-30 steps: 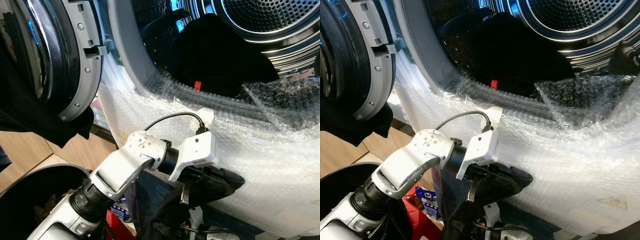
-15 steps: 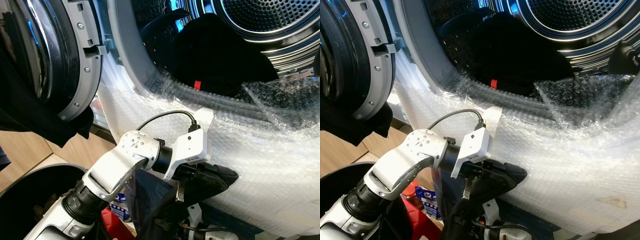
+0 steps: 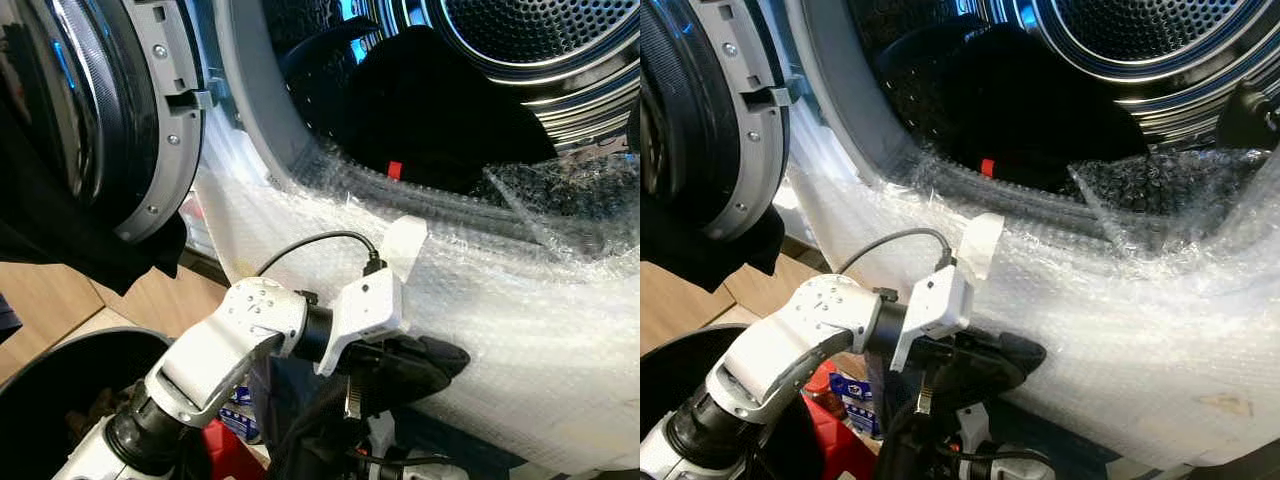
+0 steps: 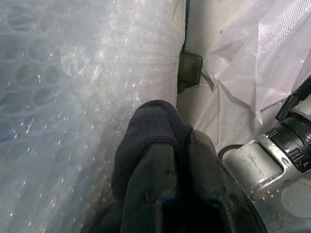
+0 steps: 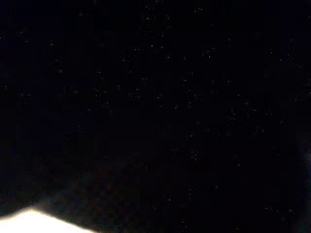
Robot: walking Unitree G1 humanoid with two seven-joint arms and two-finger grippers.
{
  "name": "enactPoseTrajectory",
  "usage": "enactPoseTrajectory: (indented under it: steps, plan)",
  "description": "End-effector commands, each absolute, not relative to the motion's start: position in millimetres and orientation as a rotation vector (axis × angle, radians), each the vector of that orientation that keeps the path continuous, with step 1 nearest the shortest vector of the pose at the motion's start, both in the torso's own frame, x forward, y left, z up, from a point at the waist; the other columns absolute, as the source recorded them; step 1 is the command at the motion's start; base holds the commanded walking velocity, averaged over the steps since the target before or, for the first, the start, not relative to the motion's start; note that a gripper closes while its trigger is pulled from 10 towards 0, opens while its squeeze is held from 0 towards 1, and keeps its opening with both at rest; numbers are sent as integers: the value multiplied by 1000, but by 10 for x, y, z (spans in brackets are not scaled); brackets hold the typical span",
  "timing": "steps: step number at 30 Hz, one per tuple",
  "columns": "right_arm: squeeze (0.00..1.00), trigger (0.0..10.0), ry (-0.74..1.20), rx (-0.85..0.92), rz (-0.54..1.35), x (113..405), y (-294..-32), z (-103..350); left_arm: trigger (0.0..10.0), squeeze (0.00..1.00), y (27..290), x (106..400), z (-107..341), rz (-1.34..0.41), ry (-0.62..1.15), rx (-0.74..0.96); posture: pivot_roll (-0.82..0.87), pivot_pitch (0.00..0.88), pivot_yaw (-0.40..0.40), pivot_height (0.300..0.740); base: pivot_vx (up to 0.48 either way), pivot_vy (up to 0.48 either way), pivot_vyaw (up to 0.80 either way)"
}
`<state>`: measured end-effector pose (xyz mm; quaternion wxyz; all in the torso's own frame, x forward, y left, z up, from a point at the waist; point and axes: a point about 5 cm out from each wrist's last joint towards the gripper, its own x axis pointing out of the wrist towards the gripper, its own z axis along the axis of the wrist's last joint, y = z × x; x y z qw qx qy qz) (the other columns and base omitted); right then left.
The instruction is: Clothes washing
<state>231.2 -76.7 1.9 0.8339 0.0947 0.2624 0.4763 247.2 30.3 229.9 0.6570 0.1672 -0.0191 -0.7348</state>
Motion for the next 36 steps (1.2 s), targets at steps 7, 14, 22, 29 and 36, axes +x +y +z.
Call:
enactPoseTrajectory:
  steps: [7,14,22,29,36]
  plan:
    - [0,0,538,212,1045,2244,-779,42,4510,0,335,2388,2306,-1673,-55,395,100,0,1,740,0,0,0]
    - [0,0,563,209,964,2129,-1089,-24,10000,588,760,2305,2350,-1523,37,487,103,0,11,740,0,0,0]
    - [0,0,544,211,909,2197,-1186,14,10000,1000,976,2410,2396,-1285,67,642,125,0,-8,740,0,0,0]
    - [0,0,537,201,914,2238,-1148,23,10000,1000,1317,2798,2304,-993,127,900,126,0,-10,740,0,0,0]
    - [0,0,523,200,908,2237,-1154,37,10000,1000,1338,2658,2127,-1084,254,834,115,0,-8,740,0,0,0]
